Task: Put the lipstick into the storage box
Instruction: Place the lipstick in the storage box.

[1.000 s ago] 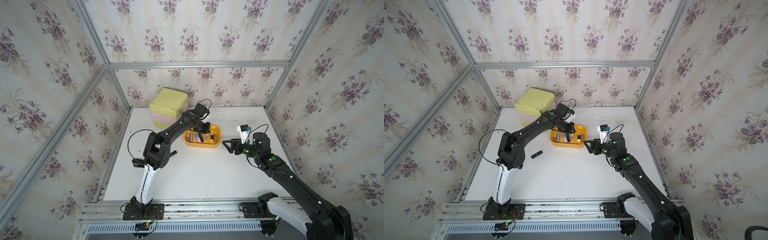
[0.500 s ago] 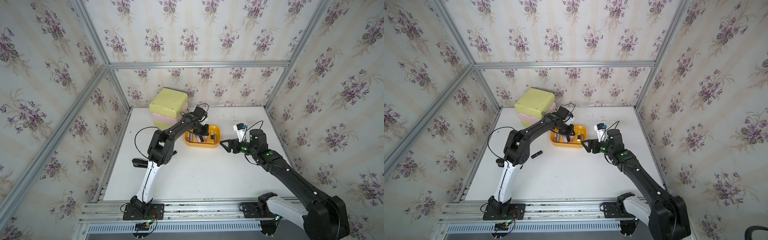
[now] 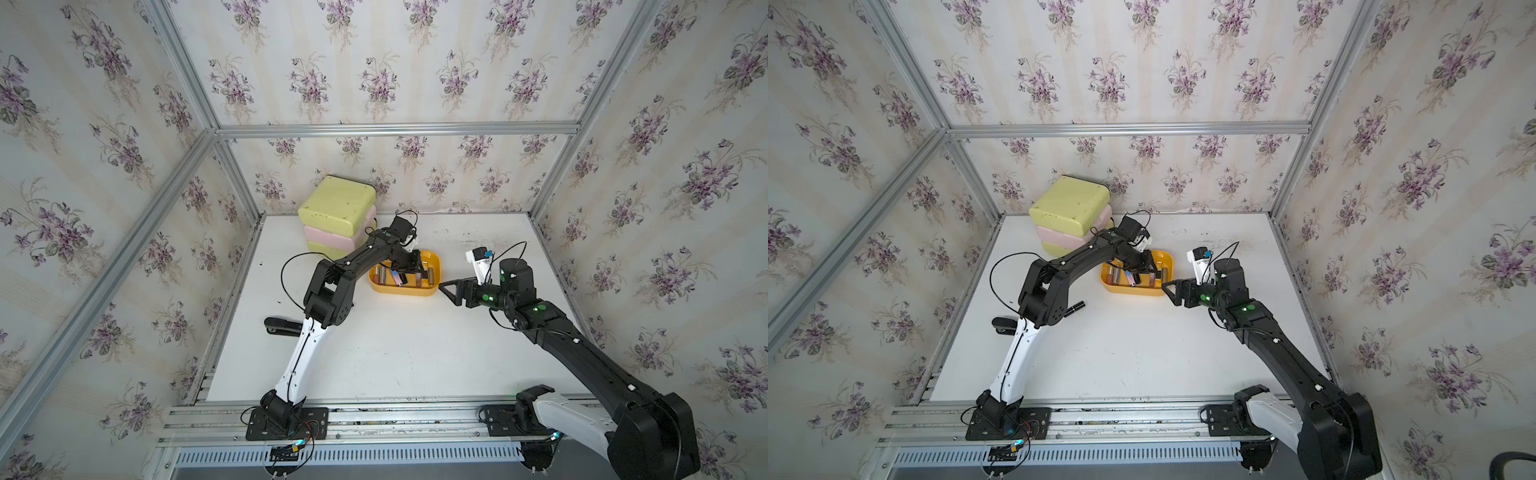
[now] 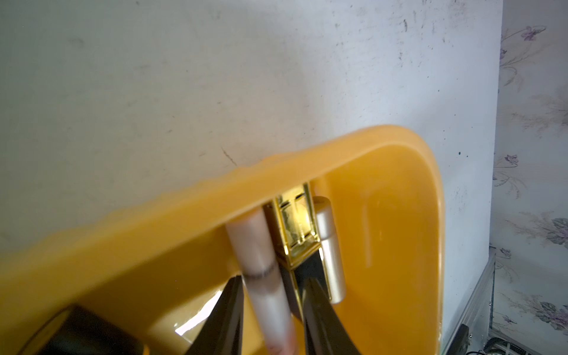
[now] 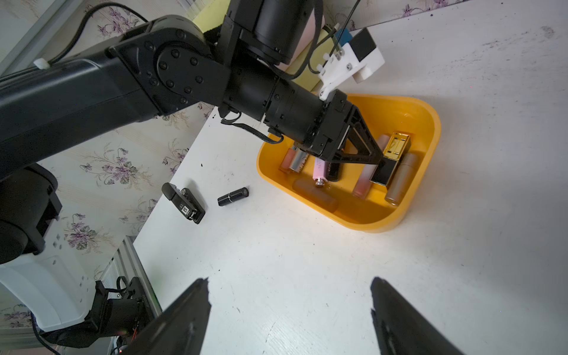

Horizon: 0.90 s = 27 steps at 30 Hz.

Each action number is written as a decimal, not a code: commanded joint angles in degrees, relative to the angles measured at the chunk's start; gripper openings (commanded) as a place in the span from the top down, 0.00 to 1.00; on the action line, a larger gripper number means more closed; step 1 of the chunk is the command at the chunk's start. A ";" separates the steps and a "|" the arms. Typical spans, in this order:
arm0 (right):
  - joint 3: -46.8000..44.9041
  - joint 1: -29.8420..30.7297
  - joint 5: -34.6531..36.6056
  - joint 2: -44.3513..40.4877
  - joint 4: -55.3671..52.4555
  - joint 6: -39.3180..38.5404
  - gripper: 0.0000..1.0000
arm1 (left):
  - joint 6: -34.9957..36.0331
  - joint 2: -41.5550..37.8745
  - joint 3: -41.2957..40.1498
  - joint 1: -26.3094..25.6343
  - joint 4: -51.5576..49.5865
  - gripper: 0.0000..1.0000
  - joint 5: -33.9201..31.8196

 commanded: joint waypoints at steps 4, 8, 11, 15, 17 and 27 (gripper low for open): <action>0.14 0.14 -0.06 -0.56 -0.45 0.05 0.15 | -1.18 0.12 0.08 0.18 1.46 0.55 1.28; 0.16 0.13 -0.06 -0.94 -0.49 0.53 0.14 | -1.29 -1.59 -1.28 0.22 2.33 0.52 1.86; 0.50 0.15 -0.41 -1.50 -0.71 1.18 0.14 | -1.18 -5.13 -4.05 0.16 4.13 0.50 2.29; 1.28 0.37 -0.80 -1.95 -1.19 2.37 0.14 | 0.06 -12.06 -9.78 0.09 6.69 0.48 2.46; 1.73 0.72 -0.94 -2.22 -1.50 3.05 0.14 | 1.58 -16.60 -13.43 0.09 7.13 0.46 2.06; 3.49 2.44 -3.05 -4.18 -0.92 5.42 0.03 | 20.17 -42.69 -31.78 0.27 -8.36 0.39 -7.71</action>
